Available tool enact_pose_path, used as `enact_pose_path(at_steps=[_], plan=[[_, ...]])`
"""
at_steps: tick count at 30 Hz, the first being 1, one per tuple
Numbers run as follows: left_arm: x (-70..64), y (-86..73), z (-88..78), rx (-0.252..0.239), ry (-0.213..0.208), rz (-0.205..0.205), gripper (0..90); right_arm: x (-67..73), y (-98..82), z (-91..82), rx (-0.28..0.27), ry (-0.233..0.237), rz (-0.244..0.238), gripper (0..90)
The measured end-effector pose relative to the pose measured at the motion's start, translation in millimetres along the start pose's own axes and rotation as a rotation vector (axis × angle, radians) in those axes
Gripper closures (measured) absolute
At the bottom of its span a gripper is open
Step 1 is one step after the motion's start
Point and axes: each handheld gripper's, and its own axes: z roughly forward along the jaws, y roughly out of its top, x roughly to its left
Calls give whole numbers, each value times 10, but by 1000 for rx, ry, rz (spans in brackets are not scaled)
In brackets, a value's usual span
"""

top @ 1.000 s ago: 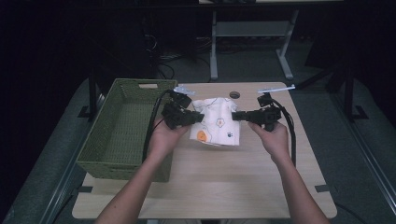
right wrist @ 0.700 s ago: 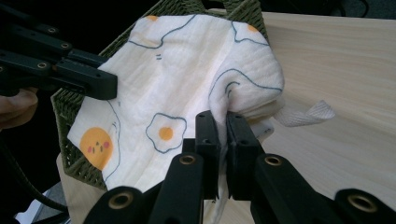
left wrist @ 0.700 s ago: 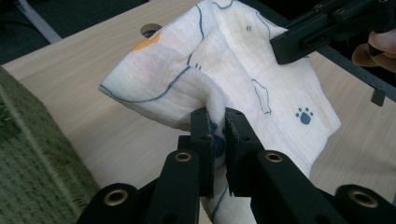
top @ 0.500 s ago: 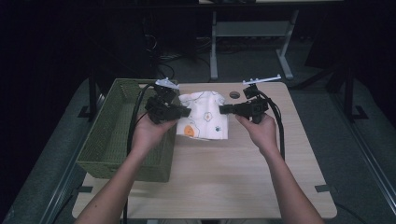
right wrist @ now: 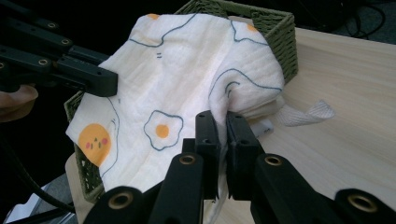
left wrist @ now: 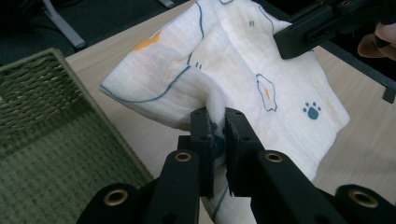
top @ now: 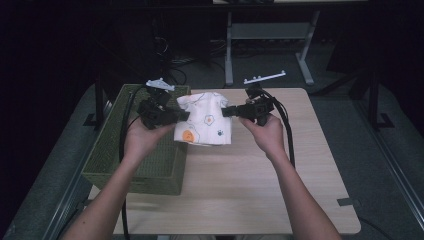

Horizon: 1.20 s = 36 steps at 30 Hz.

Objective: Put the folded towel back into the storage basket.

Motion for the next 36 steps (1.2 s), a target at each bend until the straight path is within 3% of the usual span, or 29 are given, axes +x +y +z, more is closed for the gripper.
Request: enact_pose_path(at_steps=[21,36], plan=[[337,-148,-478,-2,51,-27,838,364,266,458,24,44,-35,849],[560,-354,-647,13,79,-59,837,560,347,746,43,69,-57,848]])
